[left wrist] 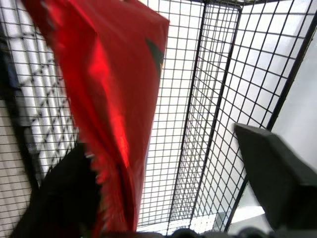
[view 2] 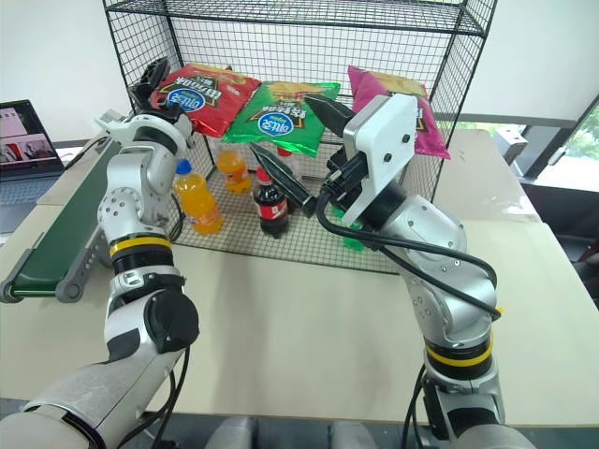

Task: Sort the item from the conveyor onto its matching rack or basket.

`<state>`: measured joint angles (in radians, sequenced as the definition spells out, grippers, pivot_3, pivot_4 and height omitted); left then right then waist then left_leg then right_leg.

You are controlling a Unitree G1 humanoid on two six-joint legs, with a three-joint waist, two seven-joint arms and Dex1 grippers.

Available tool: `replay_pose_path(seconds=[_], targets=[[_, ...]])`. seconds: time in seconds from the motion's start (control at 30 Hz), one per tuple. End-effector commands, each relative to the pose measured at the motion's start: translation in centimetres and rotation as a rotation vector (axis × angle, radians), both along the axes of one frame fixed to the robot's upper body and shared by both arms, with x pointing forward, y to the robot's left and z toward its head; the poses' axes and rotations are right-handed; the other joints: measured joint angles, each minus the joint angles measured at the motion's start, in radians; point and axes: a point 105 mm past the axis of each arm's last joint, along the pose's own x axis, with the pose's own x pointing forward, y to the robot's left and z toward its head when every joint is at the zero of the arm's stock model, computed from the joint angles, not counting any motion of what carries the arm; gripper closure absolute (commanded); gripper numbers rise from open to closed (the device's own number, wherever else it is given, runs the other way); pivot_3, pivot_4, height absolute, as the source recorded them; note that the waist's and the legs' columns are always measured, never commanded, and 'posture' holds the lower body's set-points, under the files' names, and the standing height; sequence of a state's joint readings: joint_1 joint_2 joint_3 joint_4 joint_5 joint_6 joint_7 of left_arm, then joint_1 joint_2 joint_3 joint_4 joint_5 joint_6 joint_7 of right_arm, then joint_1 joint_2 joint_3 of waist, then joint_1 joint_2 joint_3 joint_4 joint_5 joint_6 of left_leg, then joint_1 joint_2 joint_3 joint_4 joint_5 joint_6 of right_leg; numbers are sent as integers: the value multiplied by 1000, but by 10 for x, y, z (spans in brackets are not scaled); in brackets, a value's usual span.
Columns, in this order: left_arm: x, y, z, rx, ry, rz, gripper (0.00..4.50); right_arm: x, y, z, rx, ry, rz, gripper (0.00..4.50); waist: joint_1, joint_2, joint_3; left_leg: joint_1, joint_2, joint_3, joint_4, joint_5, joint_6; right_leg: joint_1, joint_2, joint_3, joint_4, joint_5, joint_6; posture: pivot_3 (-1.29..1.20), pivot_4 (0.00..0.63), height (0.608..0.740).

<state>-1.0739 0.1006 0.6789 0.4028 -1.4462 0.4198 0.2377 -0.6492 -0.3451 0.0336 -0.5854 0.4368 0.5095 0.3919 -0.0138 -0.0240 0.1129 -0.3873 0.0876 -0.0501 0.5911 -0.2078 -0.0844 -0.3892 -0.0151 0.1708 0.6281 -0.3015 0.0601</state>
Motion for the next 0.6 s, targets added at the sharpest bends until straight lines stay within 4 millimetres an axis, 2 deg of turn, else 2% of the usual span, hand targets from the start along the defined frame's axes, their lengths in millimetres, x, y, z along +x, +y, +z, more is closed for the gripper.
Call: replay_pose_path(seconds=[0.03,0.2,0.33,0.4,0.47,0.6], targets=[[-22,9,12,44,-20,16,89,-6,-1,7,18,-39,7,0,1,0,0,0,0,0,0,0,0,0,0,0,0,0,0,0,150,740],[-47,19,12,149,4,21,89,-3,-1,3,18,-27,18,0,2,0,0,0,0,-1,1,0,0,0,0,0,1,0,0,0,150,740],[-82,11,6,458,-61,-60,89,-2,-6,-11,7,10,9,0,0,0,0,1,0,-1,1,0,0,0,0,0,2,0,0,0,150,740],[-95,6,-16,682,-42,-95,89,-2,-11,-24,0,50,-18,0,-1,1,0,1,0,-1,0,1,-1,1,0,0,3,0,0,0,150,740],[-103,1,-51,1011,25,-94,89,-1,-20,-49,-36,113,-94,0,1,1,1,2,0,-1,0,3,-4,1,0,0,3,0,0,0,150,740],[-102,-1,-109,1467,73,-22,89,1,-44,-93,-20,232,-296,0,6,3,1,2,-1,-1,-2,3,-5,0,-1,0,1,-1,-1,0,150,740]])
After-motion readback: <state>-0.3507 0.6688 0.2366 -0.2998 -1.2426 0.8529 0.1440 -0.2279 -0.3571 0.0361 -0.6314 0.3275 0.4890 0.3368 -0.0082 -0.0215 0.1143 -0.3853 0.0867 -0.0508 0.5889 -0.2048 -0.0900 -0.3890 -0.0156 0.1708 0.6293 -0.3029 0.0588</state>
